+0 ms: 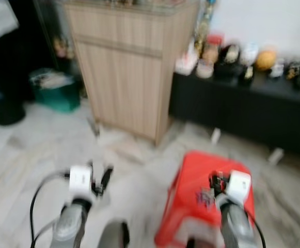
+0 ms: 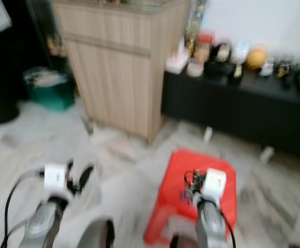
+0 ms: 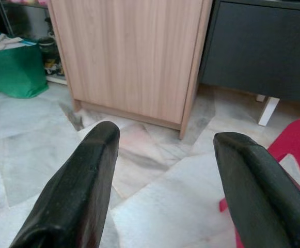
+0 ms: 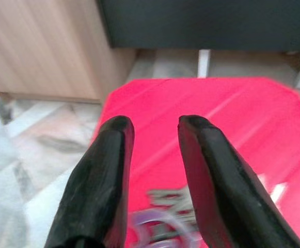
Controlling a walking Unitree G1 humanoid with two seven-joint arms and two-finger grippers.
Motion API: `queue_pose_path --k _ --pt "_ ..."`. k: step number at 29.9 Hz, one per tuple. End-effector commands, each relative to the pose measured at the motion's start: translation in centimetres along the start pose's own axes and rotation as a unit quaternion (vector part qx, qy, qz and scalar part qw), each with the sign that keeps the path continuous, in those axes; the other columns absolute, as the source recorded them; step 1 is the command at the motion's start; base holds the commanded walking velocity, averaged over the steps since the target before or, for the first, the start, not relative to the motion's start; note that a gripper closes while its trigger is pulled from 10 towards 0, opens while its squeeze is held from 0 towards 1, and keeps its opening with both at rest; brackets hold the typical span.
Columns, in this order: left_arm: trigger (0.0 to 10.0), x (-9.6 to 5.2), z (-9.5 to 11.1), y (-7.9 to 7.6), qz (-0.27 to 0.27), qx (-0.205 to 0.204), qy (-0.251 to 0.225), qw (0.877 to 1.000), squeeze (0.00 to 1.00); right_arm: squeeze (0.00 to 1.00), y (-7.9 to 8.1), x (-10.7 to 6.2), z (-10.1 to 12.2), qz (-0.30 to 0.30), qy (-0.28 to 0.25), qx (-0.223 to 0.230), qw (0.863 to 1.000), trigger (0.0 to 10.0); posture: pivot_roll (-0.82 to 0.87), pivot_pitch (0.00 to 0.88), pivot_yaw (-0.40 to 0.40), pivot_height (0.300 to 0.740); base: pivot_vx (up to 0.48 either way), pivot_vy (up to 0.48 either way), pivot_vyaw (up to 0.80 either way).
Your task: Hang keys on a hook
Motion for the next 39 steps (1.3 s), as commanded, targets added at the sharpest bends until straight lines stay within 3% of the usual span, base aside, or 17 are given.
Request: queue_pose_path --k 1,4,11,24,32,39 --pt "10.0 0.6 0.5 -0.6 -0.012 0.008 -0.007 1.000 0.00 0.00 -0.4 0.1 -0.5 -0.009 0.015 0.029 0.999 10.0 0.08 0.000 -0.028 0.608 0.000 0.000 0.00" --pt "10.0 0.7 0.6 -0.7 -0.015 0.008 -0.007 1.000 0.00 0.00 -0.2 0.4 -0.2 -0.005 0.016 0.053 0.998 10.0 0.08 0.000 -0.027 0.608 0.000 0.000 0.00" --pt "10.0 0.7 0.5 -0.7 -0.017 0.011 -0.007 1.000 0.00 0.00 -0.4 0.8 0.0 -0.014 0.020 0.053 0.998 10.0 0.08 0.000 -0.028 0.608 0.000 0.000 0.00" --pt "10.0 0.8 0.6 -0.8 -0.020 0.013 -0.007 1.000 0.00 0.00 -0.6 0.8 -0.2 -0.012 0.022 0.050 0.998 10.0 0.08 0.000 -0.030 0.608 0.280 0.000 -0.04" --pt "10.0 0.8 0.6 -0.7 -0.019 0.014 -0.009 1.000 0.00 0.00 -0.4 0.9 -0.4 -0.007 0.026 0.048 0.998 10.0 0.09 0.000 -0.030 0.608 0.306 0.000 0.00" --pt "10.0 0.8 0.6 -0.7 -0.016 0.016 -0.010 1.000 0.00 0.00 0.2 0.5 -1.4 0.013 0.043 0.046 0.998 10.0 0.09 0.000 -0.031 0.608 0.000 0.000 0.00"
Point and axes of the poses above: a point about 5 cm out from each wrist's last joint towards the gripper, its own x axis pointing out of the wrist towards the gripper, its own z axis along the axis of the wrist's last joint, y = z × x, the point moved 5 cm from there along x, pointing out of the wrist towards the gripper, and after that the axes turned 1 degree about -x, right-handed, at the moved point
